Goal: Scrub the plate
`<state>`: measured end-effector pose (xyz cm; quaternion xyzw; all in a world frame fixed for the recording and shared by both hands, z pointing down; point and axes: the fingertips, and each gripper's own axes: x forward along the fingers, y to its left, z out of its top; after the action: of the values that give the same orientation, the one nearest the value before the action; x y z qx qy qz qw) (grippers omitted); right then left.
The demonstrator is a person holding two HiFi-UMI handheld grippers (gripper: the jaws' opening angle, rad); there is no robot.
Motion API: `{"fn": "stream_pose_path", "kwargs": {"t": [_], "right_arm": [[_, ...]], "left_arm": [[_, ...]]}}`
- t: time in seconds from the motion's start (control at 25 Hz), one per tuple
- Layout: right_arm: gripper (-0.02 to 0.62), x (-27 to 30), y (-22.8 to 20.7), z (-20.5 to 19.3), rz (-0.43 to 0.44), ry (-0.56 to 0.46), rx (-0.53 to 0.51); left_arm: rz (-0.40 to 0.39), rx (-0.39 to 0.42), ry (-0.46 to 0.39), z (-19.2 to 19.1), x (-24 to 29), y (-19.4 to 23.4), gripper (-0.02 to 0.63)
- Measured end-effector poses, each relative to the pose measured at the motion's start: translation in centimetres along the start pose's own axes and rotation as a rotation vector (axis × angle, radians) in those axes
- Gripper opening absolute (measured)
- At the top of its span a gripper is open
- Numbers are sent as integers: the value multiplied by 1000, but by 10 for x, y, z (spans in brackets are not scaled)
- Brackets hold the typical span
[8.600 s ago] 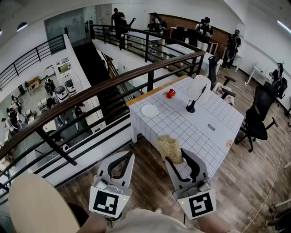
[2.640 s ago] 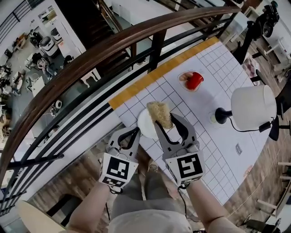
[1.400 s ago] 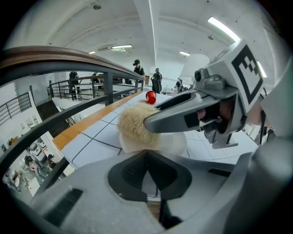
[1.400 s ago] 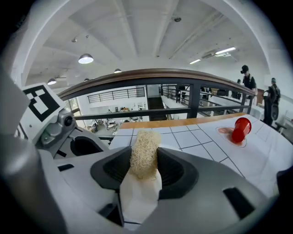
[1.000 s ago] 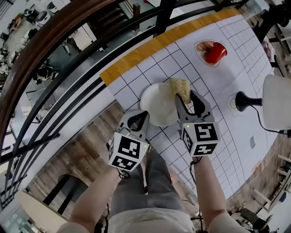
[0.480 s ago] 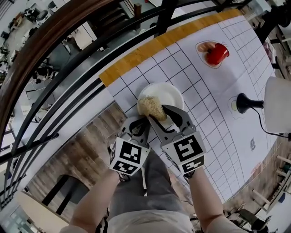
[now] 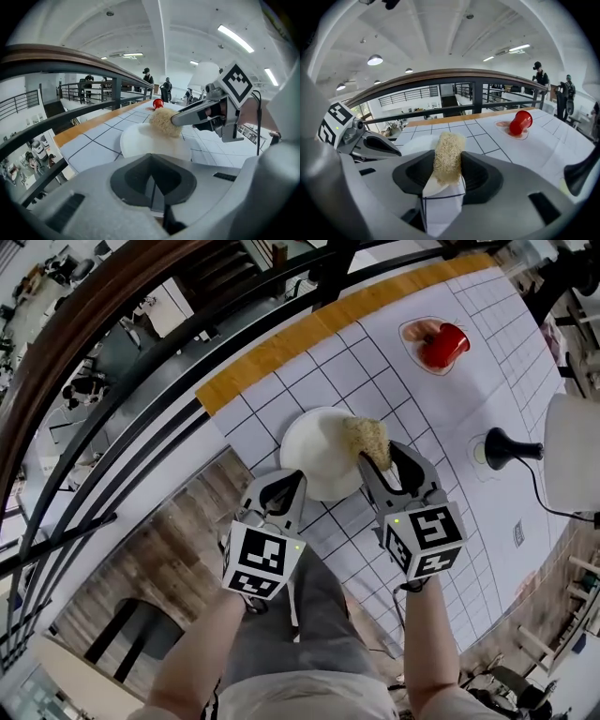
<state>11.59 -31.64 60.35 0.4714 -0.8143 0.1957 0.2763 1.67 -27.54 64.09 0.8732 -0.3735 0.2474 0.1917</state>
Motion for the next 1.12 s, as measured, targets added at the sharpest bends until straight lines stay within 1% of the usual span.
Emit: {"fn": "stream_pose_path", "kwargs": {"t": [0.04,0.12,0.16,0.2,0.24,0.36,0.4,0.48,0.6,0.68,0.84,0.92,1.04,1.12], "right_arm": [[178,-2,-4,2,-22,-4,-14],[178,-7,-2,8,-60,-3,-89],[178,-9,4,12,-59,-2,-122],[178,-11,14,15,-36,-3,-139],[178,-14,27,17,9,-4,-142],[178,-24,71,16,172,24,-131],[176,-25,82,14,203,39,-124],[176,-23,94,5,219,61,-87],[177,-15,90,-13,209,79,2],[176,-13,82,-20,205,80,32],[176,-17,69,-22,180,90,-39],[178,-19,59,-23,159,89,-32],[178,-24,34,-23,100,94,-39],[176,-27,15,-20,52,103,-75]], "left_arm": [[2,-6,-2,0,0,0,14],[5,-11,-7,1,1,1,14],[6,-10,-8,1,1,1,14],[7,-7,-7,1,2,1,14],[8,-5,-5,1,2,1,14],[12,-29,-16,1,1,2,14],[14,-43,-22,2,1,3,14],[22,-51,-20,1,1,6,14],[27,-38,-3,-2,2,6,14],[23,-40,-10,-1,2,6,14],[23,-72,-30,1,2,7,14],[22,-82,-34,1,1,8,14],[21,-96,-38,1,1,8,14],[24,-92,-37,1,1,9,14]]}}
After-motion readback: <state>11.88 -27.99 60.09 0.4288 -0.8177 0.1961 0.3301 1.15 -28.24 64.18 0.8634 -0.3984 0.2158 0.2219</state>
